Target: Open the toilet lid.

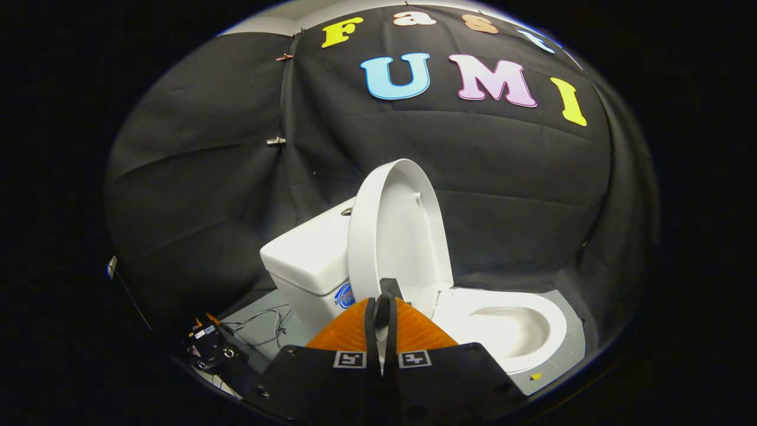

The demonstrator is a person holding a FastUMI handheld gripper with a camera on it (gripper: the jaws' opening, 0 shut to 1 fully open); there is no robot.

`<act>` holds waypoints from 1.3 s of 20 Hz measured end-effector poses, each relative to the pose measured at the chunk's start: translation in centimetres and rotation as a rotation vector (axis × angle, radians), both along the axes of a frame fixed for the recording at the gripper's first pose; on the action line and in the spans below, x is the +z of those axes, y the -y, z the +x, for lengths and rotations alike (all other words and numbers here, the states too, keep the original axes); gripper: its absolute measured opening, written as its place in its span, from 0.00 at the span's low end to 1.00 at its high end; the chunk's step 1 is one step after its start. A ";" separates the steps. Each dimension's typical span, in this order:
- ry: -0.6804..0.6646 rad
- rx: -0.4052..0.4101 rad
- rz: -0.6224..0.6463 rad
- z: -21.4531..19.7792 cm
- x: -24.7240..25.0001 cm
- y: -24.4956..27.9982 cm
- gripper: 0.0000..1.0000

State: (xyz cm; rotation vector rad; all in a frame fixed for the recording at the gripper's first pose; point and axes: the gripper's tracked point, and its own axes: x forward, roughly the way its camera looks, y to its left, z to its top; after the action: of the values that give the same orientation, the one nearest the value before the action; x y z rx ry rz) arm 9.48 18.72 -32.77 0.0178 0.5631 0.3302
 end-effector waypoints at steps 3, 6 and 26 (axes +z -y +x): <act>0.006 -0.001 -0.018 0.2 0.1 0.3 0.05; -0.008 0.026 0.020 -0.2 0.3 -0.2 0.14; 0.444 -0.064 0.016 -4.5 24.2 6.8 0.99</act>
State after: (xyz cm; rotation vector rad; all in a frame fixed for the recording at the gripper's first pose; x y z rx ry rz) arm 4.98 11.95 -8.53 -0.0222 0.1197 0.2652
